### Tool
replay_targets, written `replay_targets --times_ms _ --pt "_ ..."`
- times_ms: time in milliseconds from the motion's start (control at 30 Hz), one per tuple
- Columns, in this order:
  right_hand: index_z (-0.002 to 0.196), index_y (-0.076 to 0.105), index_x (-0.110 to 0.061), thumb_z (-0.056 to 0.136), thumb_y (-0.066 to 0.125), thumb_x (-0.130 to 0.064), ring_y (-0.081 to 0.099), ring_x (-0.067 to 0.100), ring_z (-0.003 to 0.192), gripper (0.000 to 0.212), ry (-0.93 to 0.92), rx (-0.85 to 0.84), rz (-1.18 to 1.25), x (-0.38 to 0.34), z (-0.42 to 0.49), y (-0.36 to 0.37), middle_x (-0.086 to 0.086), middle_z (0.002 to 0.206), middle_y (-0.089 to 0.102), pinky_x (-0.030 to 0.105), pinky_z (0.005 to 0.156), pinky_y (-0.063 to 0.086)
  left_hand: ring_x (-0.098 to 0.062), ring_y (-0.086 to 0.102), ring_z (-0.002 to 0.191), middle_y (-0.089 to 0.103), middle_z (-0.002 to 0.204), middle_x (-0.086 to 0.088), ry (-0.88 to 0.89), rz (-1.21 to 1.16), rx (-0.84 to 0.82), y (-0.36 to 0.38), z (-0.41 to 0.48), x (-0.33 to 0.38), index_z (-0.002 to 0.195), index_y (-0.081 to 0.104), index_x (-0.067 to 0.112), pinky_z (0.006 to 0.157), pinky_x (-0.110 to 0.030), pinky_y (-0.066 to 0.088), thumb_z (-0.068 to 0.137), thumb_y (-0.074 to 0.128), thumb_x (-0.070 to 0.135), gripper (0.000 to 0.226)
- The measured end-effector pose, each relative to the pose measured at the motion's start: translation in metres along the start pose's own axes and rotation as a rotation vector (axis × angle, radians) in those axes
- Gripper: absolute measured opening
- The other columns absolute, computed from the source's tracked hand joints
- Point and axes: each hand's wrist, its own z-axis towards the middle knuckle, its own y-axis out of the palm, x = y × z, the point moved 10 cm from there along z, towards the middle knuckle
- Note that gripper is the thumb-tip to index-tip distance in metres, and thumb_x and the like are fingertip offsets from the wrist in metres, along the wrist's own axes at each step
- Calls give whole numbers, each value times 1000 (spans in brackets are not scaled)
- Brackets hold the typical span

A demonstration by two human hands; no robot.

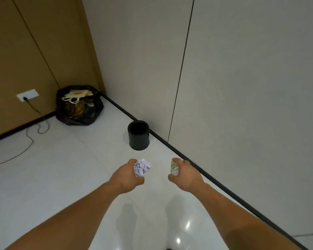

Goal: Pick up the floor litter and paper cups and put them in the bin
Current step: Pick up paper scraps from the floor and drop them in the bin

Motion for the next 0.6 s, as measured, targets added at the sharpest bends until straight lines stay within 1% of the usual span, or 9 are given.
replay_targets --times_ms 100,267,400,533,600 --pt "144 32 -34 82 60 -48 55 26 111 70 -49 -20 -47 -39 57 -5 2 129 46 34 90 47 -20 61 93 63 108 1 -31 -41 24 -33 39 -16 119 47 24 83 -32 51 76 71 30 50" --pt "145 31 -35 81 60 -49 55 26 113 71 -104 -62 -81 -109 157 8 2 131 45 34 92 47 -20 62 96 64 108 1 -84 -109 50 -90 119 -61 118 50 22 88 -36 51 74 73 29 50" --pt "146 32 -35 82 61 -48 55 25 114 71 -69 -49 -44 -159 231 12 1 133 45 32 90 46 -21 62 95 64 106 -1 -64 -105 42 -150 194 -87 116 51 19 86 -34 51 75 72 28 47" --pt "146 31 -32 84 62 -49 55 24 113 71 -38 -27 -18 -197 294 3 2 131 47 31 91 47 -20 60 99 62 111 -1 -17 -89 11 -205 262 -90 118 50 19 87 -30 49 77 72 29 48" --pt "145 31 -32 84 62 -50 56 24 111 71 -29 -16 -16 -211 321 -3 3 129 48 30 86 46 -20 60 100 62 112 -2 0 -72 0 -227 292 -89 120 50 18 87 -29 49 78 72 27 48"
